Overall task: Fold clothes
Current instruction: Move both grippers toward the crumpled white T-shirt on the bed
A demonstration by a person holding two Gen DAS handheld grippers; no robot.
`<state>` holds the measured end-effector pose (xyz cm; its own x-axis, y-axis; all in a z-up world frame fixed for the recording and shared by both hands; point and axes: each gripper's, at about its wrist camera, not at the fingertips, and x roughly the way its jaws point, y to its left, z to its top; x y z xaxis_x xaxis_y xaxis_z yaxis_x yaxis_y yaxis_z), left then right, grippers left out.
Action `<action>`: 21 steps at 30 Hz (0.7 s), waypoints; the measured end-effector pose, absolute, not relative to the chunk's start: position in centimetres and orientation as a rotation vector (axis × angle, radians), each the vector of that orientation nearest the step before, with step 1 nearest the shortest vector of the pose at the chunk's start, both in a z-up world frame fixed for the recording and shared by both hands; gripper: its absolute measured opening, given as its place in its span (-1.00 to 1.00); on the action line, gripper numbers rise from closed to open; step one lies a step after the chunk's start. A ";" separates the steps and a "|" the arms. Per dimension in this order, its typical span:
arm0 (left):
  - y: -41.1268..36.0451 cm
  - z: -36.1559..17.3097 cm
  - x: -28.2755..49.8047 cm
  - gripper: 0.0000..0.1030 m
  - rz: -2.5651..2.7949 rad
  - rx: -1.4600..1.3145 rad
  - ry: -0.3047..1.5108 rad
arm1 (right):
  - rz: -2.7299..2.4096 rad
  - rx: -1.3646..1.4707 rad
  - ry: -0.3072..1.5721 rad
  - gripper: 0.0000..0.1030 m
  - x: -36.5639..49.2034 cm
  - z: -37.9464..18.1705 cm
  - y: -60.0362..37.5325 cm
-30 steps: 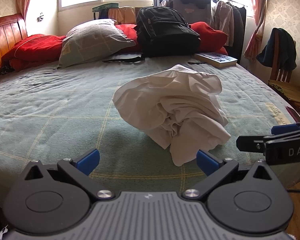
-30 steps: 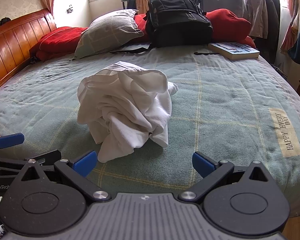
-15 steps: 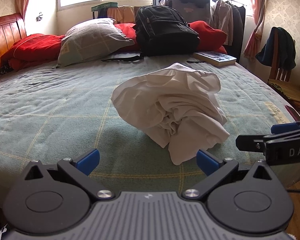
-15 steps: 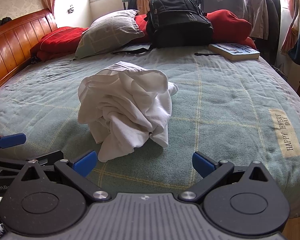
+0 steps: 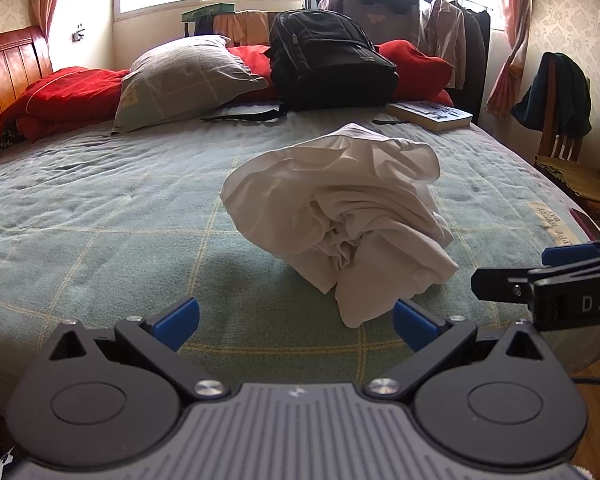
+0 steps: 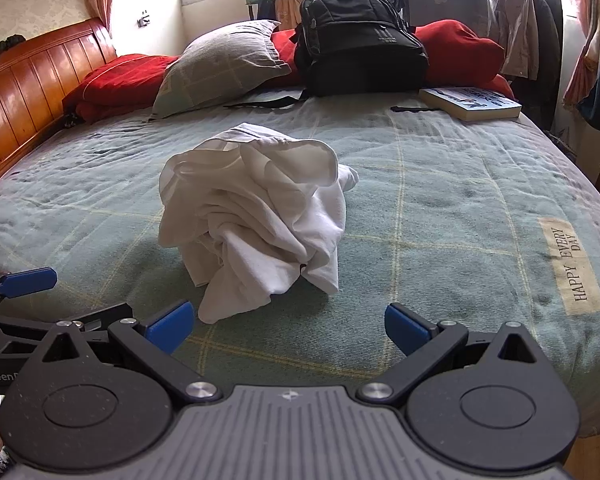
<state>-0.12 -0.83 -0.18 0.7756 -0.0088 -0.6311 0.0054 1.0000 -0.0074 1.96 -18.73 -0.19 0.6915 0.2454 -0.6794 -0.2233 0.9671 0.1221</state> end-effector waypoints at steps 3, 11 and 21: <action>-0.7 -0.2 -0.2 0.98 -0.010 -0.007 0.683 | 0.262 0.031 0.764 1.00 2.0 -0.2 -18.7; -0.6 -0.2 -0.1 0.98 -0.010 -0.007 0.687 | 0.263 0.029 0.764 1.00 1.9 -0.2 -18.6; -0.6 -0.3 -0.2 0.98 -0.009 -0.006 0.689 | 0.269 0.033 0.772 1.00 2.0 -0.2 -18.6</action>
<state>-0.19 -0.61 -0.27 0.7718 -0.0099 -0.6358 0.0058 0.9999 -0.0084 2.03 -18.61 -0.24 0.6840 0.2519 -0.6846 -0.2281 0.9653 0.1273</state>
